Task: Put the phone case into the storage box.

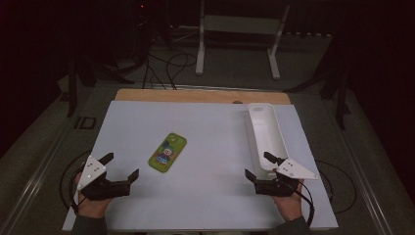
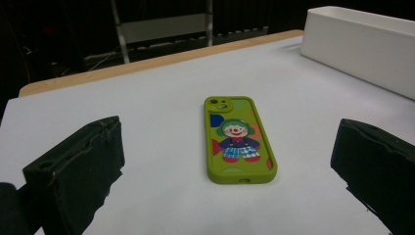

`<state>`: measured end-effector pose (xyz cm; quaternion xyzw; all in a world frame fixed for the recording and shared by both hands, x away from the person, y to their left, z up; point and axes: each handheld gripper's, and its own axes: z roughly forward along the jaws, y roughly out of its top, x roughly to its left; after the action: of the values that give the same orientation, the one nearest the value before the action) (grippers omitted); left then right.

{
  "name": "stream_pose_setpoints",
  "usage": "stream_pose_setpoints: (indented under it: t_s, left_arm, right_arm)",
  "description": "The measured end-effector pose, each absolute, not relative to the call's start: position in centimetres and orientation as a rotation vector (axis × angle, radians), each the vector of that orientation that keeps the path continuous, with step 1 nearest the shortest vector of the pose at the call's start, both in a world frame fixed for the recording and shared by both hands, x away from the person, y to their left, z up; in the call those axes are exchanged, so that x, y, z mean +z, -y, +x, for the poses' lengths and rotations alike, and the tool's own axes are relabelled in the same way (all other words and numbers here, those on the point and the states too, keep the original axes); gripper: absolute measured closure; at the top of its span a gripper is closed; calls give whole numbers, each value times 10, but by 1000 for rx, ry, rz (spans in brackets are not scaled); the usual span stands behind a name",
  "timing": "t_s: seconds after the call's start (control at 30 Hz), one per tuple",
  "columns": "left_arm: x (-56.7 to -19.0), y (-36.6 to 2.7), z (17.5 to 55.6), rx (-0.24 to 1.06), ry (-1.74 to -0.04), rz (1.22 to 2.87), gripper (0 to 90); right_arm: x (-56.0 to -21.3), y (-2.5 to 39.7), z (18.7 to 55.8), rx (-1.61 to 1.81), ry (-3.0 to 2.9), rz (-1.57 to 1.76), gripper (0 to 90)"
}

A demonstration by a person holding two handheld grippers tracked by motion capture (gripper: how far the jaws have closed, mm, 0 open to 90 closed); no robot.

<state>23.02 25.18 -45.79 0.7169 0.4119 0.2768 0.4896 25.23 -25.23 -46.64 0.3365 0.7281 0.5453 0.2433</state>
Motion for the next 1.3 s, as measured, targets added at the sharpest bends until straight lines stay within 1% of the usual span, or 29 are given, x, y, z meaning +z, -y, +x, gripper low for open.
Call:
stream_pose_setpoints:
  t_s: [0.47,0.97,1.1,1.3]
  left_arm:
    - [-446,-246,240,634,-1024,1785,0]
    - [-439,-227,268,580,-1051,1877,0]
    - [-441,-221,277,573,-1085,1917,0]
    - [-444,-214,287,544,-1087,1942,0]
  right_arm:
    - [-465,251,253,1484,-1988,917,84]
    - [-465,251,254,1483,-1987,916,84]
    - [-465,251,255,1480,-1992,916,84]
    - [-465,251,255,1480,-1989,919,84]
